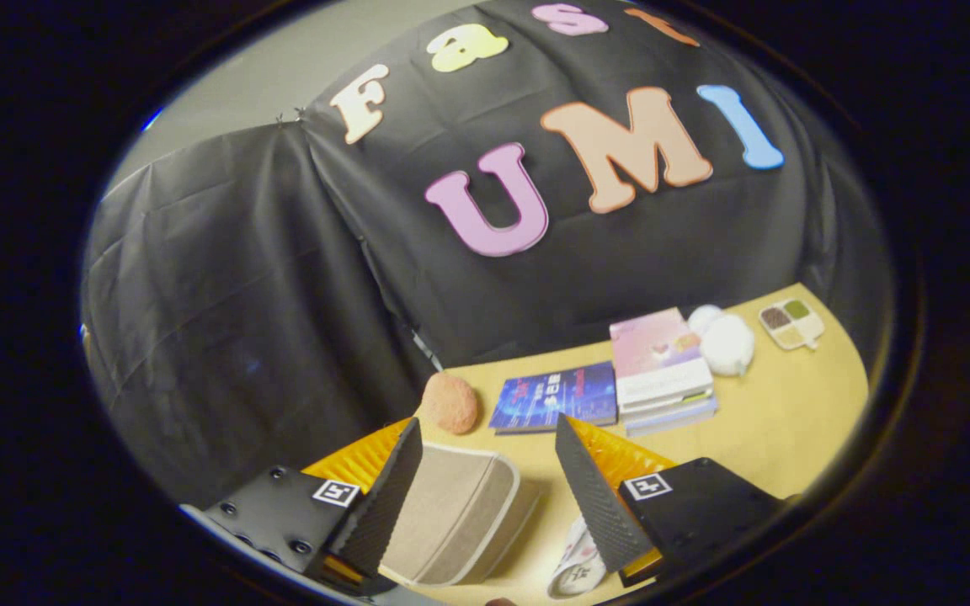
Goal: Open the storage box then place both shoes into the box .Put the left shoe in first, then the right shoe, with the right side of both shoes facing outward in a uniform manner.
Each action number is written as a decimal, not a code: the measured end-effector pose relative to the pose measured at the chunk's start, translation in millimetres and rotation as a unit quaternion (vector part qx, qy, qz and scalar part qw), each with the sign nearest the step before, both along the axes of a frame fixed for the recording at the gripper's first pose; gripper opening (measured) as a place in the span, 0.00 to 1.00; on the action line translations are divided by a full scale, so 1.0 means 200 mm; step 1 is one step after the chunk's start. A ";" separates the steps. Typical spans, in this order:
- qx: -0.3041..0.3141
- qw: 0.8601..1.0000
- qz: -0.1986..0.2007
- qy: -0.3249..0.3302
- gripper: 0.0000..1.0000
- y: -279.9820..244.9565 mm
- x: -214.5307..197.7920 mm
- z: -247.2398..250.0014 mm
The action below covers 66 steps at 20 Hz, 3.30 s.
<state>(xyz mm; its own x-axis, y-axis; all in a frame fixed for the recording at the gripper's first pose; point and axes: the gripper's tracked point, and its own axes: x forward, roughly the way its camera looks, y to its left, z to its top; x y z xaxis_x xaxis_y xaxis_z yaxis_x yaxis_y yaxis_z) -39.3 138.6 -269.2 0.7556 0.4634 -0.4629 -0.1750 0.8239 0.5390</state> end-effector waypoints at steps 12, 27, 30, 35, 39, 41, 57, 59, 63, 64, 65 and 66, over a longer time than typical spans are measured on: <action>0.126 0.974 0.054 0.179 0.98 0.33 -0.32 -0.58; 0.250 0.931 0.084 0.254 0.98 0.54 -0.47 -0.65; 0.271 0.924 0.091 0.255 0.98 0.54 -0.50 -0.56; 0.294 0.921 0.098 0.238 0.97 0.52 -0.49 -0.37; 0.300 0.924 0.121 0.205 0.97 0.57 -0.45 -0.15; 0.294 0.927 0.136 0.188 0.97 0.61 -0.42 -0.05; 0.218 0.919 0.266 0.193 0.97 1.49 -0.33 0.23; 0.203 0.917 0.271 0.210 0.97 1.61 -0.34 0.17; 0.171 0.914 0.279 0.239 0.97 1.76 -0.38 0.07; 0.168 0.913 0.278 0.245 0.97 1.80 -0.38 0.04; 0.167 0.912 0.278 0.251 0.97 1.81 -0.39 0.03; 0.166 0.911 0.279 0.255 0.97 1.83 -0.39 0.01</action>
<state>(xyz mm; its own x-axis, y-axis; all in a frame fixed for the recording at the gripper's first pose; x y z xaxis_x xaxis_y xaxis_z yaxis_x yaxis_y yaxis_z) -117.6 504.3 -266.9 0.0863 0.8874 -0.4528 -0.1737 0.4609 0.8703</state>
